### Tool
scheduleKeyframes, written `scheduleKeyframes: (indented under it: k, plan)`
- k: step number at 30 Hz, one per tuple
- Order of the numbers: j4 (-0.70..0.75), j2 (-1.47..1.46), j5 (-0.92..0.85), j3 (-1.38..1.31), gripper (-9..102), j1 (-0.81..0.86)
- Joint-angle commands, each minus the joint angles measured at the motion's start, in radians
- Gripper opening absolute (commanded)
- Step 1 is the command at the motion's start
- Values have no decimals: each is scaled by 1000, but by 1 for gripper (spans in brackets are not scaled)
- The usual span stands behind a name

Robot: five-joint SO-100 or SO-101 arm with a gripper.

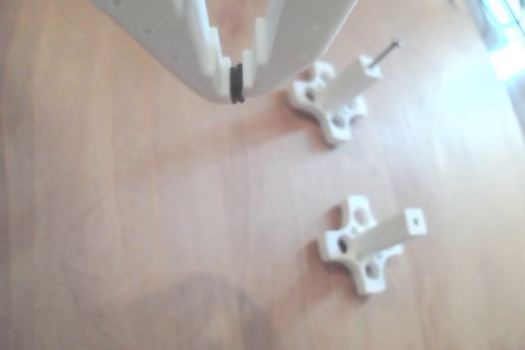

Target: Grab the screw and set it in the hole.

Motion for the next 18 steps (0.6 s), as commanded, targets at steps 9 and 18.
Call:
scheduleKeyframes:
  k: [9, 18]
  plan:
    - [114, 264, 11, 97, -4, 6]
    - [109, 272, -6, 140, -4, 18]
